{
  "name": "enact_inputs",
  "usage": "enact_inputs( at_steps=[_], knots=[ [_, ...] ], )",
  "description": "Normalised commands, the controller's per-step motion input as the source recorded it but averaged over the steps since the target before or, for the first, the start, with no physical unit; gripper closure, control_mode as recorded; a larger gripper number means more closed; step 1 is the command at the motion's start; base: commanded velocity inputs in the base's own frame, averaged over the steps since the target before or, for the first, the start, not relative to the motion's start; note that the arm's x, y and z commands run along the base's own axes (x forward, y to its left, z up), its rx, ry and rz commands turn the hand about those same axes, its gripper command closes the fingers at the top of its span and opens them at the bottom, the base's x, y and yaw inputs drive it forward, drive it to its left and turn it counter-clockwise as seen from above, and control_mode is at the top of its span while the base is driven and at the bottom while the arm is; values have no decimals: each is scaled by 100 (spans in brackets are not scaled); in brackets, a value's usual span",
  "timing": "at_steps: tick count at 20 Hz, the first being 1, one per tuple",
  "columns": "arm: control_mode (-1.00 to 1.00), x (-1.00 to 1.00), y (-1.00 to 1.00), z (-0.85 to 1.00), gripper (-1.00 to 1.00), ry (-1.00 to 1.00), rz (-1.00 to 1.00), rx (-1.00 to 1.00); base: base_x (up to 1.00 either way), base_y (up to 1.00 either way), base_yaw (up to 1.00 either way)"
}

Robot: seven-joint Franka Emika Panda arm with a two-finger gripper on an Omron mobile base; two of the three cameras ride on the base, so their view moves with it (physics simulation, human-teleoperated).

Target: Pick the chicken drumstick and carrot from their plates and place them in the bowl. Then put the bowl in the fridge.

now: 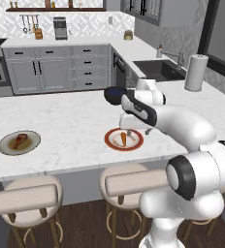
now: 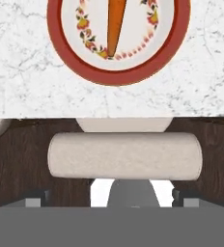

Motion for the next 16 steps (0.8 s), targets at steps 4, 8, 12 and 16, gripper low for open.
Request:
enact_inputs(
  at_steps=[4, 8, 12, 16],
  knots=[
    [-100, 77, 14, -46, -100, 3, -5, -1, 0, 0, 0],
    [-100, 69, 2, -57, -100, 0, -3, 0, 0, 0, 0],
    [-100, 70, 2, -62, -100, 0, -3, 0, 0, 0, 0],
    [-100, 66, 4, -60, -100, 0, -5, 0, 0, 0, 0]
  ],
)
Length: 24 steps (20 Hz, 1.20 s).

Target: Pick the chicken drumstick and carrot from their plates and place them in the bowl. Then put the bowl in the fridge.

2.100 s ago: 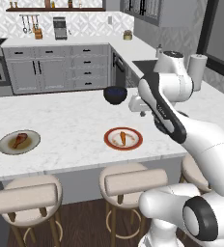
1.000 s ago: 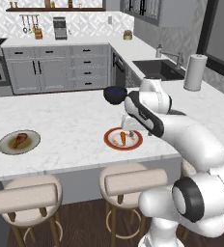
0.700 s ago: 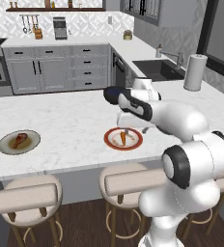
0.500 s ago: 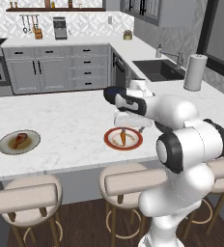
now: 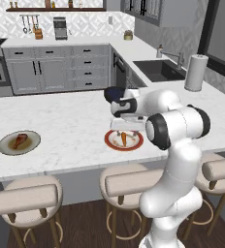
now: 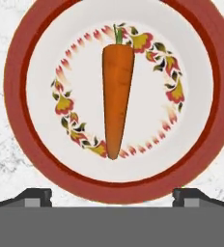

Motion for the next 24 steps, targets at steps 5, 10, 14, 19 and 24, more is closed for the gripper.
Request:
enact_inputs(
  at_steps=[5, 10, 14, 19, 24],
  knots=[
    [-100, 61, 0, -28, -100, 9, -3, 0, 0, 0, 0],
    [-100, 53, 0, -29, -100, 3, -3, 0, 0, 0, 0],
    [-100, 36, 0, -31, -100, 0, -3, 0, 0, 0, 0],
    [-100, -8, 0, -43, -100, 0, 0, 0, 0, 0, 0],
    [-100, 0, 0, -36, 100, 0, 0, 0, 0, 0, 0]
  ],
)
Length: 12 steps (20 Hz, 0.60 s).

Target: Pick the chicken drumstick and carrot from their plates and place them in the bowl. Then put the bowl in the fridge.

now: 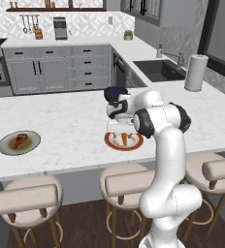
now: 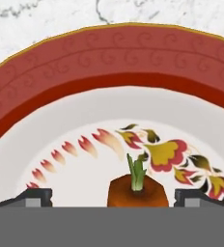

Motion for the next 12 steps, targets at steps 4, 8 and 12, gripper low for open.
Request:
enact_inputs(
  at_steps=[4, 8, 12],
  knots=[
    [-100, -8, 4, -20, 100, 0, 0, 0, 0, 0, 0],
    [-100, -43, 9, -11, 100, 0, 0, 0, 0, 0, 0],
    [-100, -42, 3, 0, 100, -1, 0, 0, 0, 0, 0]
  ],
)
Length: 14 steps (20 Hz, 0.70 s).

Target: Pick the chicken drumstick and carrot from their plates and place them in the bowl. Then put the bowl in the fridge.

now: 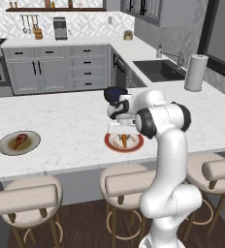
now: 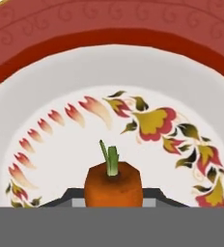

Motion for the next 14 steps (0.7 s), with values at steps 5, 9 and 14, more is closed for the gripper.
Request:
enact_inputs(
  at_steps=[5, 9, 14],
  knots=[
    [-100, -39, 0, 35, 100, 0, 0, 0, 0, 0, 0],
    [-100, -21, -15, 85, 100, 0, -2, 0, 0, 0, 0],
    [-100, -6, -67, 68, 100, 0, -4, 0, 0, 0, 0]
  ],
)
